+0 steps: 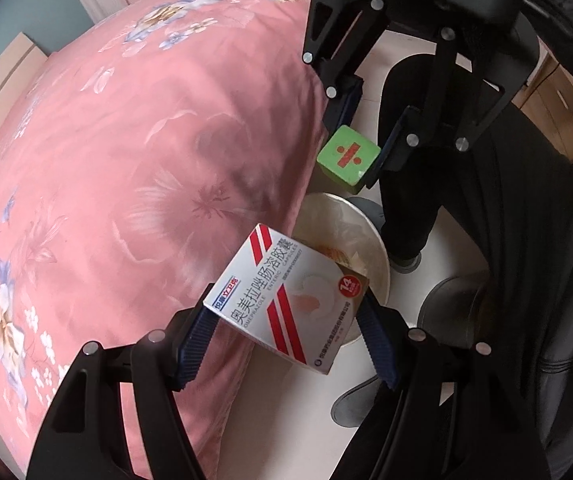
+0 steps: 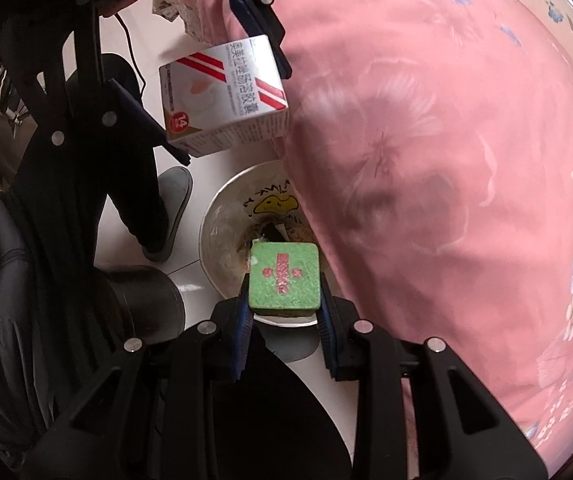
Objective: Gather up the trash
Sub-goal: 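Carry the white box and green cube with both tools over the floor bowl, then open both tools to drop the white box and green cube into the bowl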
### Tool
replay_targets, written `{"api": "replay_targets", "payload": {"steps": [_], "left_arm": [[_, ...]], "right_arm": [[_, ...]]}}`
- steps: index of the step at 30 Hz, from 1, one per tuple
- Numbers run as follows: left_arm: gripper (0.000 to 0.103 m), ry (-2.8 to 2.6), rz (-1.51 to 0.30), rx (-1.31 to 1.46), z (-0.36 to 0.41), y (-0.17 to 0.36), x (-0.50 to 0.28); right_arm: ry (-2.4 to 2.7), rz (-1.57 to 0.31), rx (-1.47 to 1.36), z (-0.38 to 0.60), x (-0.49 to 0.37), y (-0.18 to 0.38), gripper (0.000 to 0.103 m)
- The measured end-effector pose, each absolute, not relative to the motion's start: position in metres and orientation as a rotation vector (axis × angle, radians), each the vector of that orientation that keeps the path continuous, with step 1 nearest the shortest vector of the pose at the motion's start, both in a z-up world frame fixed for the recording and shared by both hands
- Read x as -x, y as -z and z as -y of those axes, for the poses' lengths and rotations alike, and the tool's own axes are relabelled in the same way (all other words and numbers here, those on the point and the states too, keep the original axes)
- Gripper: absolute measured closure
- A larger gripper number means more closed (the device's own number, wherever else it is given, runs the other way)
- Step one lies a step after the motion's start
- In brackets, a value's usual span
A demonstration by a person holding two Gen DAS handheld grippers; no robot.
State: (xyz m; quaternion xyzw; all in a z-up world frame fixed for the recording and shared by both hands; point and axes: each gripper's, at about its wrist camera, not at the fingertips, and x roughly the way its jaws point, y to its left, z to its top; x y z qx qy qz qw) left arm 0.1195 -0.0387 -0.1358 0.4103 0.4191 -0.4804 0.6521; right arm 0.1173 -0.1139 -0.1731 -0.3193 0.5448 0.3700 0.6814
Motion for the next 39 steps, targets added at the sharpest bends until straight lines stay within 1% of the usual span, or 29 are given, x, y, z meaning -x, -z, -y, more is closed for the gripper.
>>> {"api": "replay_targets", "payload": {"steps": [16,30,32,33,34,35,36,39], "left_arm": [[0.033,1.206,-0.967,-0.936,0.041,0.168,-0.131],[0.033,1.223,-1.036,-0.955,0.053,0.207,-0.148],[0.033,1.227,-1.051,-0.967,0.057,0.213,-0.147],[0.033,1.228,-1.054,-0.976,0.059,0.215,-0.146],[0.033,1.229,-1.057,-0.979,0.059,0.217,-0.145],[0.033,1.23,-1.058,-0.982,0.061,0.218,-0.145],[0.033,1.23,-1.06,-0.98,0.062,0.218,-0.145],[0.033,1.227,-1.062,-0.97,0.065,0.217,-0.148]], "right_arm": [[-0.793,-1.307,0.664,0.117,-0.14,0.201,0.072],[-0.804,-1.336,0.624,0.125,-0.159,0.219,0.072],[-0.792,-1.33,0.627,0.127,-0.161,0.219,0.071],[-0.781,-1.324,0.619,0.128,-0.162,0.218,0.065],[-0.763,-1.311,0.614,0.132,-0.164,0.215,0.047],[-0.747,-1.302,0.61,0.134,-0.164,0.212,0.04],[-0.741,-1.29,0.606,0.137,-0.164,0.209,0.037],[-0.719,-1.268,0.602,0.146,-0.164,0.198,0.036]]}}
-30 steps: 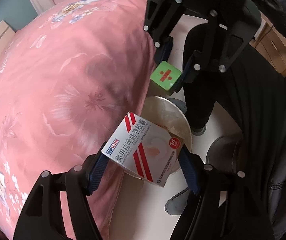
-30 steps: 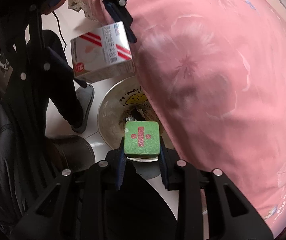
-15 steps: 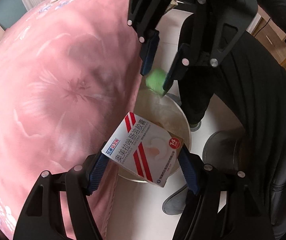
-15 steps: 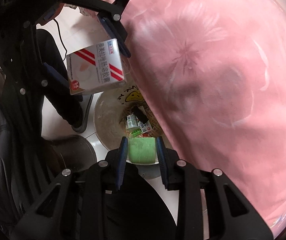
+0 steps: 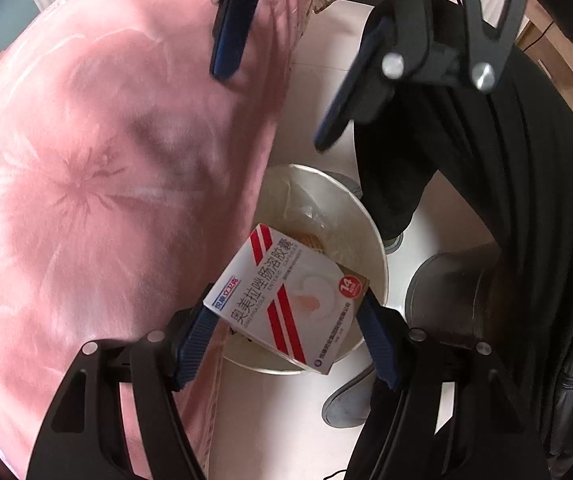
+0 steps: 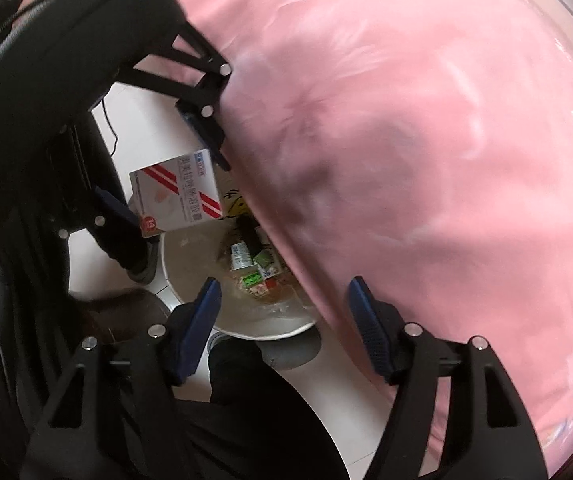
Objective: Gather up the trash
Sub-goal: 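Open both tools to drop the white box and green cube into the bowl, then move both open tools away from the bowl along the bed edge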
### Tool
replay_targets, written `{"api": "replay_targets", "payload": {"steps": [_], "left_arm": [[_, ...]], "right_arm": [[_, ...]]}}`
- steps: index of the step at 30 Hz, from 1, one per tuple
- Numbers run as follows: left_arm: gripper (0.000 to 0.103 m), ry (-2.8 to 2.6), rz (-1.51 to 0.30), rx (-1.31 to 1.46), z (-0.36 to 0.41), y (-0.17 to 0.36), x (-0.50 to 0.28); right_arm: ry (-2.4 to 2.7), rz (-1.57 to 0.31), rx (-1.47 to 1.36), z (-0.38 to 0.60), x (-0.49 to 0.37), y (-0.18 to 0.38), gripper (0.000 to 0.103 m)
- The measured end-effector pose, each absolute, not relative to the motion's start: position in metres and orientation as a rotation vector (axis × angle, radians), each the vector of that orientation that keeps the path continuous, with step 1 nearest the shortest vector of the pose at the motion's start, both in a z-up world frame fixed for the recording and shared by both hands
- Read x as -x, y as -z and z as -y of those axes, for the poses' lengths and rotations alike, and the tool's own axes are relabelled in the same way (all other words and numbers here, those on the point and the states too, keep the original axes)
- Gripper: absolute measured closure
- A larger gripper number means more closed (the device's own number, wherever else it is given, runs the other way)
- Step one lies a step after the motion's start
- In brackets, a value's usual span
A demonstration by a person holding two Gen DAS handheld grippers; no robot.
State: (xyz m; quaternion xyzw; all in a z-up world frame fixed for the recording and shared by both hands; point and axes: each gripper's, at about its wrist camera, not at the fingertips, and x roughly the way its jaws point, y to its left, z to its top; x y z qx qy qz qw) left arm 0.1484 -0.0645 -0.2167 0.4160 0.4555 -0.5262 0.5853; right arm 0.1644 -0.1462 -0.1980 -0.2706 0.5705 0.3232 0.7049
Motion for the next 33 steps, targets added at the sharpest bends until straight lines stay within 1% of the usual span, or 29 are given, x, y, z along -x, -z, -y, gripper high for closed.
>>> {"api": "replay_targets", "payload": {"steps": [11,13,15,18,24,29,33], "left_arm": [[0.031,1.191,-1.072,-0.991,0.064,0.222,-0.145],[0.028,1.186,-1.083,-0.994,0.068,0.224,-0.144],[0.018,1.196,-1.086,-0.993,0.069,0.224,-0.143],[0.013,1.192,-1.083,-1.0,0.07,0.229,-0.139],[0.012,1.173,-1.065,-1.015,0.067,0.224,-0.136],[0.012,1.148,-1.018,-1.028,0.049,0.203,-0.141],[0.012,1.094,-1.029,-1.033,0.035,0.192,-0.15]], "right_arm": [[-0.703,-1.209,0.648,0.153,-0.149,0.17,0.034],[-0.697,-1.206,0.649,0.153,-0.144,0.17,0.034],[-0.692,-1.213,0.65,0.155,-0.142,0.172,0.034],[-0.69,-1.213,0.648,0.158,-0.136,0.174,0.034],[-0.662,-1.187,0.641,0.169,-0.127,0.17,0.034],[-0.638,-1.153,0.63,0.193,-0.12,0.16,0.034],[-0.579,-1.106,0.588,0.219,-0.121,0.146,0.034]]}}
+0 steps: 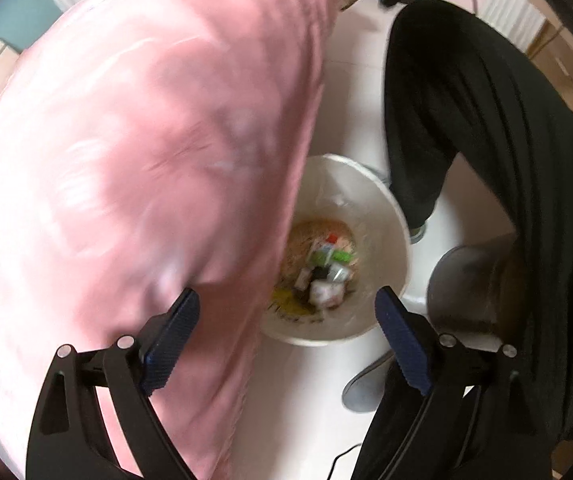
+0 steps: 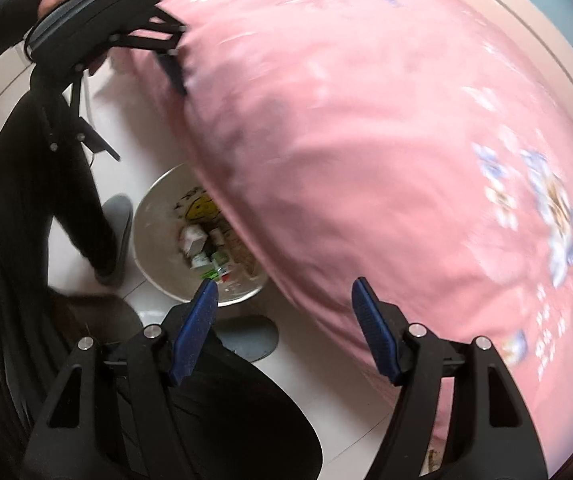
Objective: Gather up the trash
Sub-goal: 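Move both open tools away from the bowl along the bed edge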
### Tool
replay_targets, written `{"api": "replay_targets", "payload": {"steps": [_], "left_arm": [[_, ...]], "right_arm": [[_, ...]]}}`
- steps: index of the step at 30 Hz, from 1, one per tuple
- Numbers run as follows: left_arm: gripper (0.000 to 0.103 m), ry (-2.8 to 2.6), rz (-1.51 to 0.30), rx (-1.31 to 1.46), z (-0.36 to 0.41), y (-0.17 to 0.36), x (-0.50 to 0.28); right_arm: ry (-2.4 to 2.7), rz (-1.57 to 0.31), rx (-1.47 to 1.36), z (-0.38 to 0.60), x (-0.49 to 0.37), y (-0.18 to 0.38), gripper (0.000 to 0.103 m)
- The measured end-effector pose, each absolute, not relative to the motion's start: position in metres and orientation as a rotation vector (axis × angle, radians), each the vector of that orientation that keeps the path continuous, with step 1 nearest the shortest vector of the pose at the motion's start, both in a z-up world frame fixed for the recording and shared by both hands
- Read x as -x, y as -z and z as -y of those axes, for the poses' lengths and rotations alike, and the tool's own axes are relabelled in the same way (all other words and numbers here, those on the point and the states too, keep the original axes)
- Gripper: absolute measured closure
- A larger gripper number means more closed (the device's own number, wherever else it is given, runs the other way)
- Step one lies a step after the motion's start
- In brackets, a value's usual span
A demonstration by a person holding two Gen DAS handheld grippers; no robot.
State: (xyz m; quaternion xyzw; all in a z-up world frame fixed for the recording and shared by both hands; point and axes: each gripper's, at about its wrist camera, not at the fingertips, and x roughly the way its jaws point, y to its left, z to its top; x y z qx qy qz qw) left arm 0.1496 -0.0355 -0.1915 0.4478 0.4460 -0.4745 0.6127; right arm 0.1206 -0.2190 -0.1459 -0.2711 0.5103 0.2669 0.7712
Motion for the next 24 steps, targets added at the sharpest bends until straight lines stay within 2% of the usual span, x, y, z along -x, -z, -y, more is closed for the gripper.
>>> {"api": "replay_targets", "payload": {"steps": [6,10,19,24], "left_arm": [[0.012,0.909,-0.945,-1.008,0.024,0.153,-0.153],[0.012,0.848,-0.954,-0.968,0.021,0.129,-0.156],[0.009,0.778,-0.946,-0.964,0.027,0.105,-0.154],[0.008,0.778,-0.914,-0.982,0.032,0.104,-0.153]], "right_arm": [[-0.591,-1.055,0.603,0.232,-0.11,0.126,0.031],[-0.608,-1.035,0.599,0.237,-0.099,0.118,0.031],[-0.644,-1.025,0.617,0.233,-0.086,0.104,0.012],[-0.655,-1.02,0.651,0.215,-0.083,0.098,0.012]]}}
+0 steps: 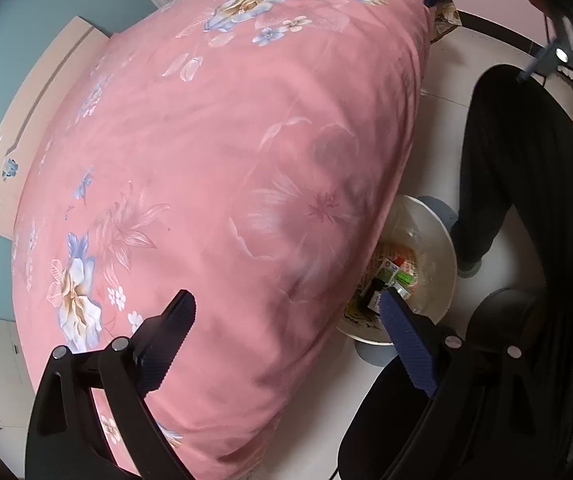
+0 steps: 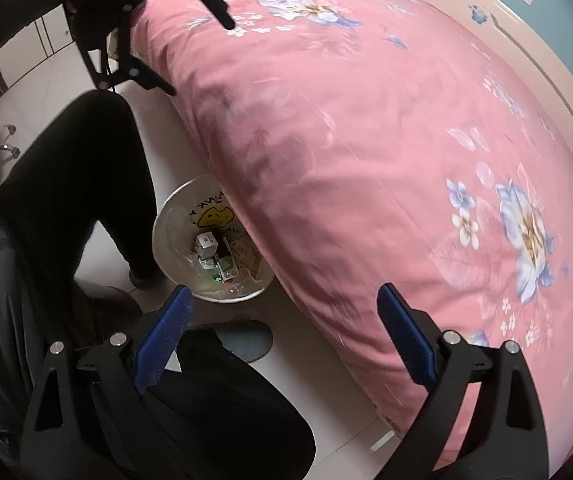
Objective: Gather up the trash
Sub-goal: 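Move both open tools away from the bowl along the bed edge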
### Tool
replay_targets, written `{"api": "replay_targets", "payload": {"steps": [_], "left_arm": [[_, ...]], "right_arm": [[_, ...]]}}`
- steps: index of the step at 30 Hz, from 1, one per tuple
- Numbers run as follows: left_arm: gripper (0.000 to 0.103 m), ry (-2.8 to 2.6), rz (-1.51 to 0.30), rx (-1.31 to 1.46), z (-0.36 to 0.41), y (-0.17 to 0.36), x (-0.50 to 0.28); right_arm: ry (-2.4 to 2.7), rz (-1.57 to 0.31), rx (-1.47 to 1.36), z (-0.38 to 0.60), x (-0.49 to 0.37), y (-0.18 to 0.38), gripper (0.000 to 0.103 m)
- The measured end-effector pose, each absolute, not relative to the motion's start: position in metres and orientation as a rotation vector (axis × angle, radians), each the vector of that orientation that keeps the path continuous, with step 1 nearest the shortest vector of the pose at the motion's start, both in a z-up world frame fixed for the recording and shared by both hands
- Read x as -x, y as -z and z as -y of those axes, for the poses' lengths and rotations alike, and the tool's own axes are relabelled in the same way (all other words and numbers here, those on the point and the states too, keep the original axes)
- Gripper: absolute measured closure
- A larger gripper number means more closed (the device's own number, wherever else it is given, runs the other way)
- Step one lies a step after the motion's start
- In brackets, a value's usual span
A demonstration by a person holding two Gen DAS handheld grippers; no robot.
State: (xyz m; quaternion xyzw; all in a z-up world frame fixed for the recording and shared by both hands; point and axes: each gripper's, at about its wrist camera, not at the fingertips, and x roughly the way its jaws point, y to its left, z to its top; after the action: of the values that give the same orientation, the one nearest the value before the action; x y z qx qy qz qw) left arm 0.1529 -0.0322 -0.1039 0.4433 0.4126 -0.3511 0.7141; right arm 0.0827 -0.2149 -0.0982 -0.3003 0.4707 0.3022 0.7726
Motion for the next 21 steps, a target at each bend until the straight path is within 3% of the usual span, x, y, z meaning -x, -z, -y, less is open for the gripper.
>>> {"api": "replay_targets", "payload": {"steps": [21], "left_arm": [[0.008,0.865,-0.986,-0.948,0.042,0.128,-0.11]], "right_arm": [[-0.976,-1.018,0.698,0.132,-0.074,0.095,0.012]]}}
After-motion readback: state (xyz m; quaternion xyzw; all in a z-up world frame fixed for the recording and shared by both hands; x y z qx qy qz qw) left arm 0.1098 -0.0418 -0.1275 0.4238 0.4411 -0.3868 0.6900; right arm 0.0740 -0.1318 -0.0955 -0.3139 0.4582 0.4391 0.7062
